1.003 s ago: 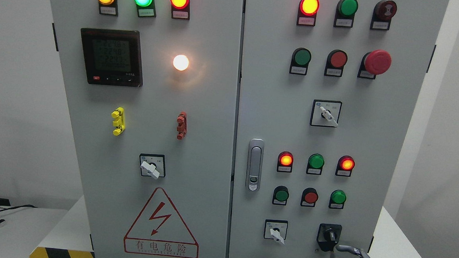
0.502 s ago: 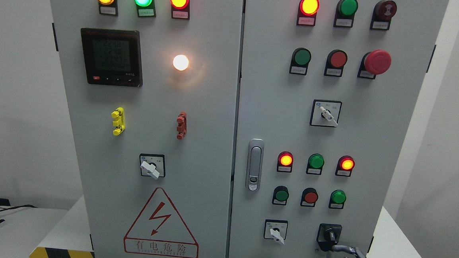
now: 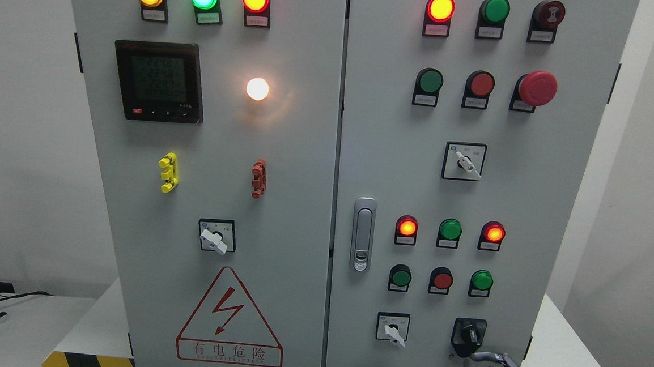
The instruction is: Trip black knob to open circuit
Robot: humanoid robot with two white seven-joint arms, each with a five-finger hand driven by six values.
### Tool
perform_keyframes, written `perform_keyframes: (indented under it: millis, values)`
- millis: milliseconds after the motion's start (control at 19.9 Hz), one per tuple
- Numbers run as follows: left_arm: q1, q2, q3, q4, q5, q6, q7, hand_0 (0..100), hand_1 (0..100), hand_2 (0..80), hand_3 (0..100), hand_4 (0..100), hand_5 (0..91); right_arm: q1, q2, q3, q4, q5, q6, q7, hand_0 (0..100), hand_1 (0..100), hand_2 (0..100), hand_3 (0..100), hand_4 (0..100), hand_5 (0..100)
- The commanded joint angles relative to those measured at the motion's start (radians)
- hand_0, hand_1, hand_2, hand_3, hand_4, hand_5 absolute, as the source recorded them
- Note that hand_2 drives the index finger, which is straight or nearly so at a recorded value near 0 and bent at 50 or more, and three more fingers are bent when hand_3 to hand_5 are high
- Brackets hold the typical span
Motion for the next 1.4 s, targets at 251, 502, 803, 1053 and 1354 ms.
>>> perform_keyframes:
  millis: [251,502,803,1053,1354]
  values:
    - [0.000,0.000,0.000,0.000,-0.031,0.001,-0.001,12,39,0.0,0,0,0.0,0.000,-0.031,-0.036,0.016,0.002,0.000,0.002,37,69,42,100,100,95]
    - [0.000,0.000,0.000,0.000,-0.031,0.001,-0.001,12,39,0.0,0,0,0.0,-0.002,-0.031,-0.036,0.014,0.000,0.000,0.000,37,69,43,100,100,95]
    - [0.000,0.000,0.000,0.000,-0.031,0.001,-0.001,12,39,0.0,0,0,0.0,-0.003,-0.029,-0.024,0.011,-0.001,0.000,-0.003,37,69,43,100,100,95]
    - [0.000,0.000,0.000,0.000,-0.031,0.001,-0.001,12,39,0.0,0,0,0.0,-0.019,-0.022,-0.018,0.011,-0.001,0.001,-0.004,37,69,43,100,100,95]
    - [0.000,0.000,0.000,0.000,-0.031,0.001,-0.001,12,39,0.0,0,0,0.0,-0.030,-0.017,-0.016,0.007,-0.001,0.006,-0.006,37,69,43,100,100,95]
